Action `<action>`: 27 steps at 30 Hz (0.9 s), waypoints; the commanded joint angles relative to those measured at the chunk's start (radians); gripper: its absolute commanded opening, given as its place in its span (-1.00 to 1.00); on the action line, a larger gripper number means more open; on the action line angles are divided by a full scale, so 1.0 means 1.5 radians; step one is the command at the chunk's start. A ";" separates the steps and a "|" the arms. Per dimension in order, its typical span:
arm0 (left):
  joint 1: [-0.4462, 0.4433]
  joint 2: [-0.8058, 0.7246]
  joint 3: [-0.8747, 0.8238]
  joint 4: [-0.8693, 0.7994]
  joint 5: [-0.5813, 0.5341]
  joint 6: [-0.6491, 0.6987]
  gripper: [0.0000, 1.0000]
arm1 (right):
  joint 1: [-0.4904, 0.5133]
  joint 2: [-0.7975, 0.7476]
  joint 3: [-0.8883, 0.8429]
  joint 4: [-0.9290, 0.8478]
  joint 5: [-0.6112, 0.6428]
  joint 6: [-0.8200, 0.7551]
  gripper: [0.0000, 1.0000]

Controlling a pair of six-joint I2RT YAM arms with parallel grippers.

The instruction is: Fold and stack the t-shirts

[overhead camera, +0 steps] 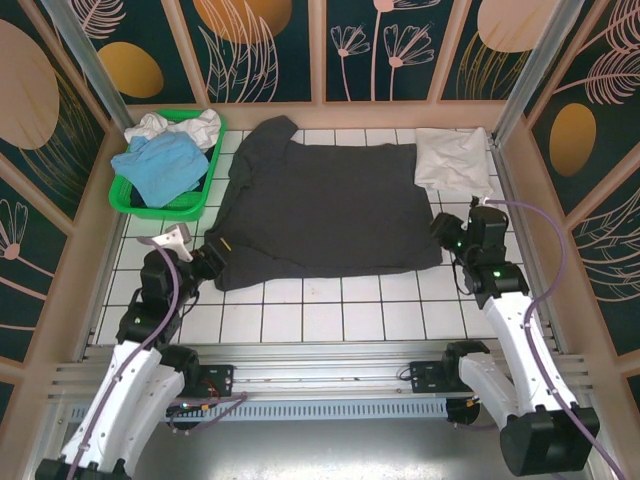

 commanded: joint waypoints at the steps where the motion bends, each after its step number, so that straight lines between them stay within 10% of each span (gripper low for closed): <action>1: -0.003 0.132 0.038 0.114 0.032 0.020 -0.06 | 0.038 0.081 0.029 0.130 -0.069 0.005 0.05; 14: -0.006 0.660 0.267 0.202 -0.039 0.112 -0.14 | -0.043 0.818 0.550 0.130 0.147 -0.100 0.02; 19: -0.012 0.690 0.204 0.211 -0.030 0.099 -0.23 | -0.090 1.002 0.746 0.030 0.139 -0.105 -0.05; 27: -0.073 0.601 0.066 0.188 -0.100 0.056 -0.25 | -0.163 1.016 0.754 0.026 0.103 -0.088 -0.04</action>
